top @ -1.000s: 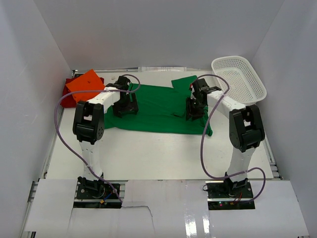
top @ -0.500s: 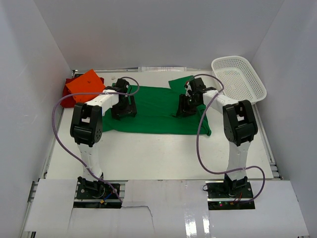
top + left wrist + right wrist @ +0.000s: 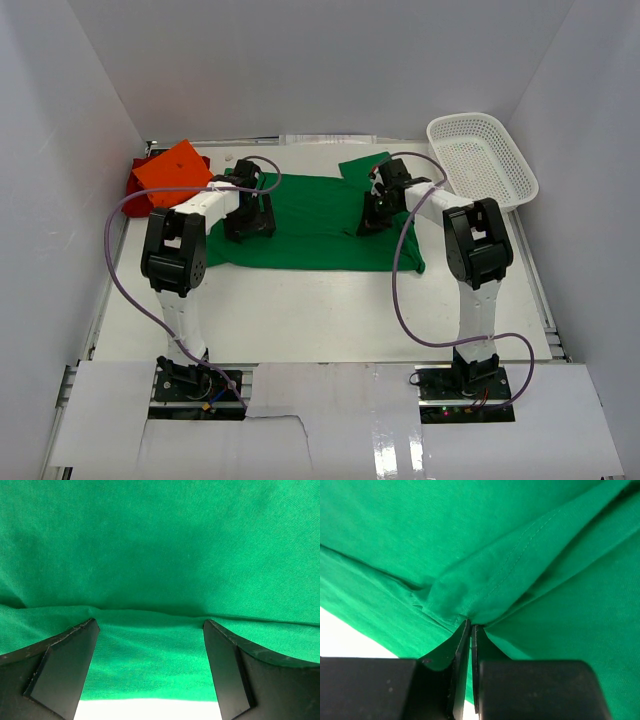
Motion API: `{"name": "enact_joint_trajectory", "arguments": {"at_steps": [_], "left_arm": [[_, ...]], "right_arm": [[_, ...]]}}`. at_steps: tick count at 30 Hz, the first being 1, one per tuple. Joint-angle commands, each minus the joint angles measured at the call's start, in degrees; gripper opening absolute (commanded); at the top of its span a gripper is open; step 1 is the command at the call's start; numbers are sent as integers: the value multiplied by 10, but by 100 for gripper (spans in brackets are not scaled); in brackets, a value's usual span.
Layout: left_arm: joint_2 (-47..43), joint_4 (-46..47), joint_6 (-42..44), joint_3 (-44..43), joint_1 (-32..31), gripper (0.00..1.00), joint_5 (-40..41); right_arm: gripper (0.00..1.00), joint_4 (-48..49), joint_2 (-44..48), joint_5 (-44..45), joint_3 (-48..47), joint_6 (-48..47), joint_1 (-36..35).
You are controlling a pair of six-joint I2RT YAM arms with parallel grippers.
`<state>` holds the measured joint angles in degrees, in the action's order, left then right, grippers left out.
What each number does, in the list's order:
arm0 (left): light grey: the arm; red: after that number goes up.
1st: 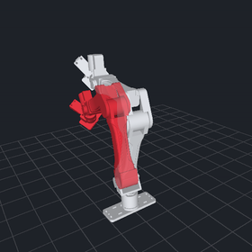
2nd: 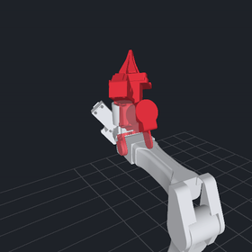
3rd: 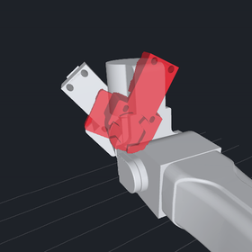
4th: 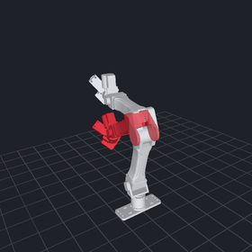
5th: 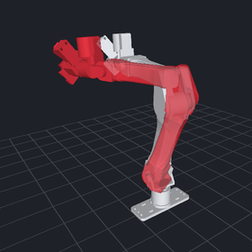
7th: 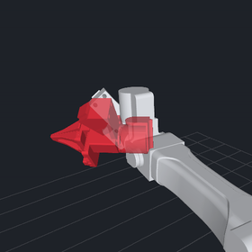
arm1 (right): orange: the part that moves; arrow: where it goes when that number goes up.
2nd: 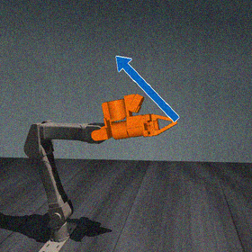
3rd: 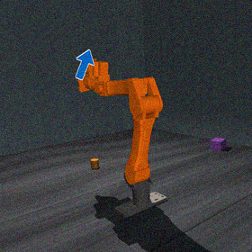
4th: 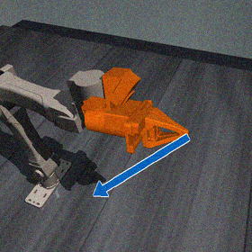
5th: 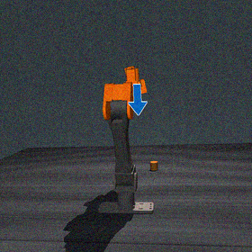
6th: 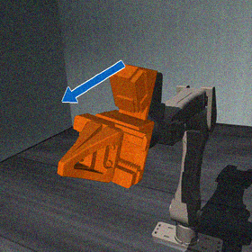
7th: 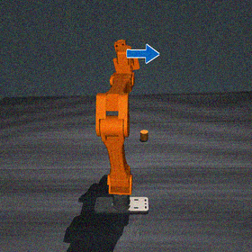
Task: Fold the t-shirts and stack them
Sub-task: Fold the flattened tshirt in 1/3 of the way
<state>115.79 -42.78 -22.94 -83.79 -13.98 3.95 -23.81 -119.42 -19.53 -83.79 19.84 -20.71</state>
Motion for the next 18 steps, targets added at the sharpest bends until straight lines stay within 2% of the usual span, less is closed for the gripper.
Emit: {"name": "enact_joint_trajectory", "arguments": {"at_steps": [1,8,18], "left_arm": [[17,-33,-2,32,7,98,-5],[17,-33,-1,31,7,98,-4],[17,-30,3,35,7,98,-3]], "right_arm": [[8,21,0,-14,-37,3,-3],[8,15,-23,-17,-106,2,-3],[9,5,-203,-114,-375,23,-1]]}}
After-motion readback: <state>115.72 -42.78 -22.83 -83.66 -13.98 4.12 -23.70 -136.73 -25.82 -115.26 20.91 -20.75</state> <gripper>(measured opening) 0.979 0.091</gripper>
